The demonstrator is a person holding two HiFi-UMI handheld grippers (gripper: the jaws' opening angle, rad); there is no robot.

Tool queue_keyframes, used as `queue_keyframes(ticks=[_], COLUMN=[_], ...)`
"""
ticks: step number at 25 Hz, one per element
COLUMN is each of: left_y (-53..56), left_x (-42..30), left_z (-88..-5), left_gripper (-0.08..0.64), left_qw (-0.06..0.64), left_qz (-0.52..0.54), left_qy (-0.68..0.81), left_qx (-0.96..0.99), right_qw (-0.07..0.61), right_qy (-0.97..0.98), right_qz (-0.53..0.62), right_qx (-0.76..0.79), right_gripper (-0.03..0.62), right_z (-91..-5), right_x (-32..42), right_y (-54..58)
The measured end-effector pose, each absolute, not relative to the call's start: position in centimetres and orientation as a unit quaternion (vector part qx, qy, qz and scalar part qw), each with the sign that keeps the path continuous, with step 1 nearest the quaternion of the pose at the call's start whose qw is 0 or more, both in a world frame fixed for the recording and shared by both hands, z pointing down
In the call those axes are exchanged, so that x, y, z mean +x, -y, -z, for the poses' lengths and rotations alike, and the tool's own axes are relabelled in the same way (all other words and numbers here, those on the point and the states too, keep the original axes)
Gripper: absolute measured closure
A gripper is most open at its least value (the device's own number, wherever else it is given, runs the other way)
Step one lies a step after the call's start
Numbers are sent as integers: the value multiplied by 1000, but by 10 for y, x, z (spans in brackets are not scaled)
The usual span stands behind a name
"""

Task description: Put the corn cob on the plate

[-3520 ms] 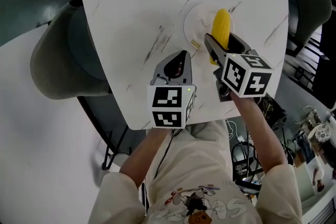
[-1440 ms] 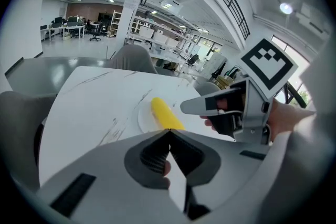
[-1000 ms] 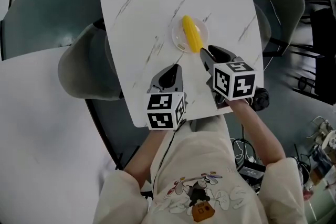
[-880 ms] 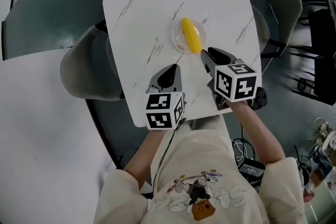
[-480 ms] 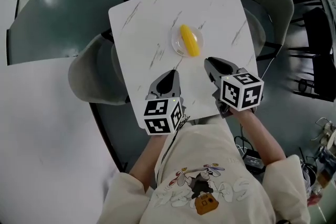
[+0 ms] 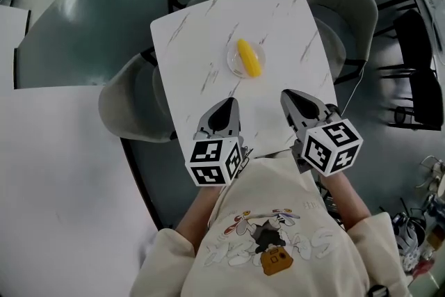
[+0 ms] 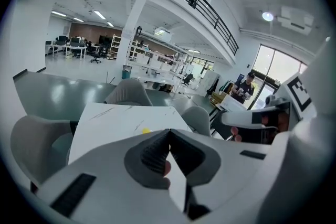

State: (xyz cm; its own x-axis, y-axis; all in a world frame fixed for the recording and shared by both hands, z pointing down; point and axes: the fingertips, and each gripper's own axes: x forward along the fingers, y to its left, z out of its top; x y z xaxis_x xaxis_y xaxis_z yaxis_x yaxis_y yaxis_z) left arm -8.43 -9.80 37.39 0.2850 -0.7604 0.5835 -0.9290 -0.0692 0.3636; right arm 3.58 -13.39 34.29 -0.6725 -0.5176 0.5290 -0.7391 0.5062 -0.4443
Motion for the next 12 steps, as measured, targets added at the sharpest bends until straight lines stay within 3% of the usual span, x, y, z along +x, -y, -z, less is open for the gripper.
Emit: queue_keyframes(ticks=[12], left_y=[67], left_x=[-69], left_z=[-327], left_gripper=[552], left_qw=[302], left_qz=[-113], left_qy=[586], left_qx=[744], right_qw=[139], right_qy=[886], right_qz=[-230], right_qx=[379], right_gripper=[588], right_z=[-272], right_x=[41], right_y=[87])
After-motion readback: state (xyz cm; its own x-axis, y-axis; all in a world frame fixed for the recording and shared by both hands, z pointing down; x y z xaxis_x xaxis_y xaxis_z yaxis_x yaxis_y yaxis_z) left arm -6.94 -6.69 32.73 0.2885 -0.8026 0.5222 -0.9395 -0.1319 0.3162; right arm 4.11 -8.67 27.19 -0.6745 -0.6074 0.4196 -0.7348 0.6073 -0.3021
